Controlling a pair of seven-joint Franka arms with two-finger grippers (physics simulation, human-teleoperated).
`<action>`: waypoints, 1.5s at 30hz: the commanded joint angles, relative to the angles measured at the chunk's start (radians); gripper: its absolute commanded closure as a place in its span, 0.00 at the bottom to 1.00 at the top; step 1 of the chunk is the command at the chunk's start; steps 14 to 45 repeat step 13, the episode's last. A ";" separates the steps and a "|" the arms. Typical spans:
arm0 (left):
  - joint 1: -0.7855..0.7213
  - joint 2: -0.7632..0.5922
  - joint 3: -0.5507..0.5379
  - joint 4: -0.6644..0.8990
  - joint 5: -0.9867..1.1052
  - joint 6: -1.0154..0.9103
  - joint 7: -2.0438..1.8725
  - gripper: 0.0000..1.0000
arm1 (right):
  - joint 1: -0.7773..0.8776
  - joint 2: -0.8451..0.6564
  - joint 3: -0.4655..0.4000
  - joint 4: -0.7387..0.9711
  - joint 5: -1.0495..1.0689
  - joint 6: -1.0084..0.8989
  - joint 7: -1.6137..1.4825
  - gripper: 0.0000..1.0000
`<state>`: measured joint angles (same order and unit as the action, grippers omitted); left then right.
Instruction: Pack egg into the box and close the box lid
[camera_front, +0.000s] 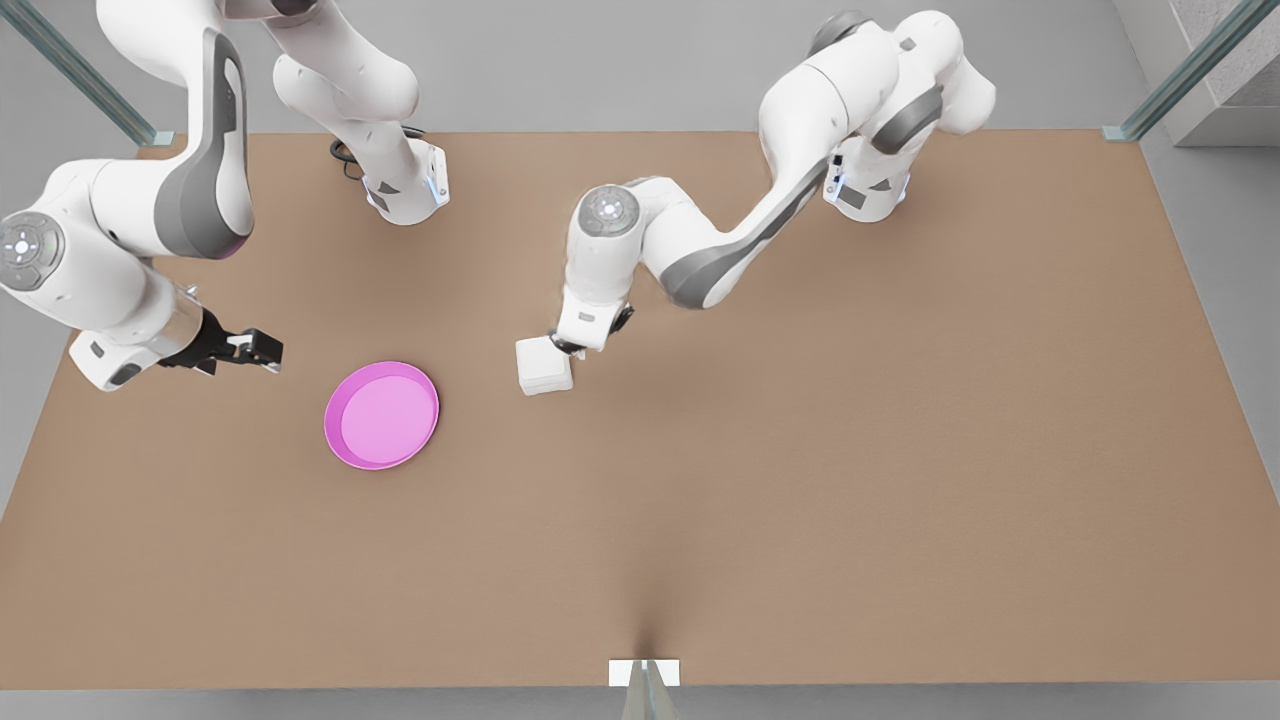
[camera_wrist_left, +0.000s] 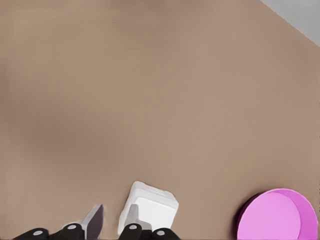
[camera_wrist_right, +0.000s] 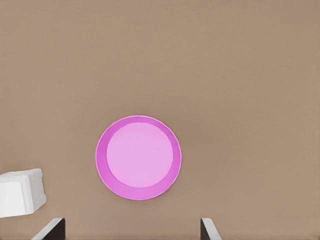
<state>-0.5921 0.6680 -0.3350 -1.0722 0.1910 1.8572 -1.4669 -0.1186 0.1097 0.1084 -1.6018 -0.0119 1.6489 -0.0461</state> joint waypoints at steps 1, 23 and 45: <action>0.124 -0.074 -0.006 -0.002 -0.005 -0.326 0.574 0.00 | 0.000 0.002 -0.004 0.000 0.001 0.006 -0.040 0.00; 0.475 -0.502 0.266 -0.454 -0.194 -0.199 1.478 0.00 | -0.004 0.002 0.004 0.003 0.000 0.009 -0.040 0.00; 0.475 -0.502 0.266 -0.454 -0.194 -0.199 1.478 0.00 | -0.004 0.002 0.004 0.003 0.000 0.009 -0.040 0.00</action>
